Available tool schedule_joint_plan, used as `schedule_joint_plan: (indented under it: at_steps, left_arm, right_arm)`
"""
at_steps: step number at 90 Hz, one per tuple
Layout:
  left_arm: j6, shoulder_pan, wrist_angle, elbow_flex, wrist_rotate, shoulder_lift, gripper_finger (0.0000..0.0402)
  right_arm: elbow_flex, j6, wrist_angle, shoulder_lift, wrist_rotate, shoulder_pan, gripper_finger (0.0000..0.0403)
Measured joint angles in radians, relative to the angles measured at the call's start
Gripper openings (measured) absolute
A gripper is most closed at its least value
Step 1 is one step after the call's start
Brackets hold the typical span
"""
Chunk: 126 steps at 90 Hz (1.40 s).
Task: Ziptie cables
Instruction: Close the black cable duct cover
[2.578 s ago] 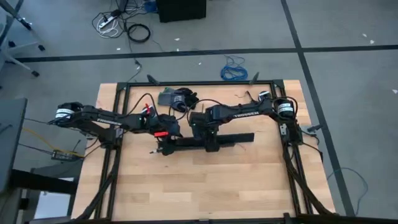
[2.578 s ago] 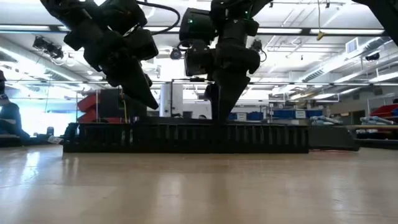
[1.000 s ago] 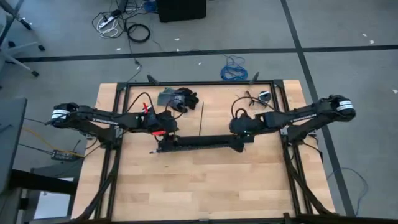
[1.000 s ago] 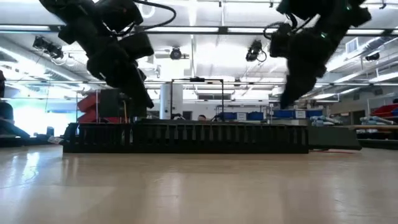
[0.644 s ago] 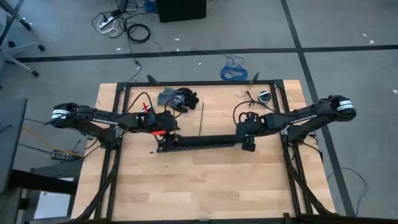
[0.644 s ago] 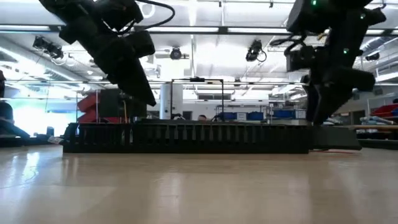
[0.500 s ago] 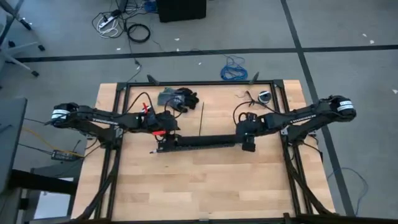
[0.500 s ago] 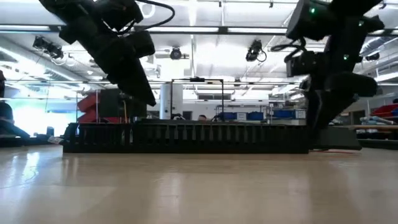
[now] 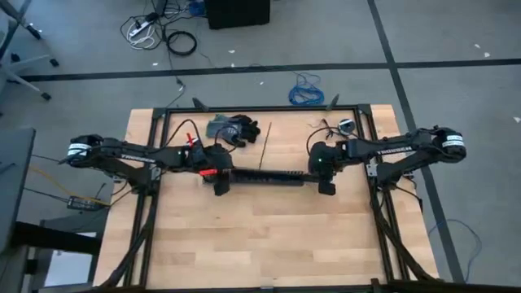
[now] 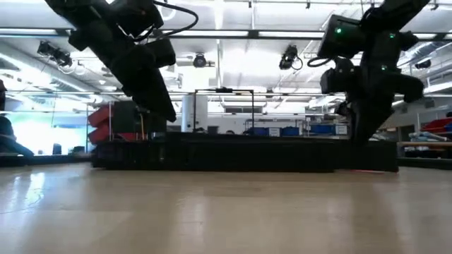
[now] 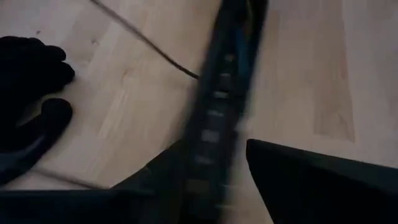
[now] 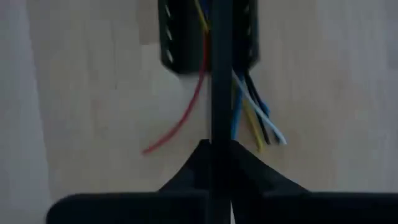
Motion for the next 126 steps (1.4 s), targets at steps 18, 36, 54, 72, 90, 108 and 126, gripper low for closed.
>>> schedule_joint_plan:
  at_steps: [18,36,54,72,90,108,126]
  left_arm:
    - [0.01,0.021,-0.023,0.0,0.001,0.0,0.0163]
    - [0.024,0.029,-0.038,0.0,0.005,-0.007,0.0163]
    - [0.021,0.03,-0.08,0.0,-0.017,-0.034,0.0163]
    - [0.025,0.03,-0.034,0.0,-0.017,-0.045,0.0163]
    - [0.051,0.029,0.027,0.0,-0.01,-0.047,0.0163]
    - [0.078,0.031,0.247,-0.001,0.063,-0.119,0.0163]
    - [0.172,0.032,0.59,-0.001,0.118,-0.166,0.0163]
  right_arm:
    - [0.119,-0.013,-0.131,-0.043,-0.133,-0.034,0.0008]
    - [0.217,-0.013,-0.303,-0.105,-0.203,-0.059,0.0006]
    - [0.227,0.085,-0.435,-0.222,-0.267,-0.043,0.0004]
    - [0.183,0.227,-0.382,-0.386,0.022,0.073,0.0003]
    - [0.032,0.302,-0.113,-0.577,0.187,0.207,0.0003]
    - [-0.151,0.291,0.222,-0.72,0.166,0.274,0.0003]
    - [-0.297,0.129,0.709,-0.782,0.151,0.292,0.0003]
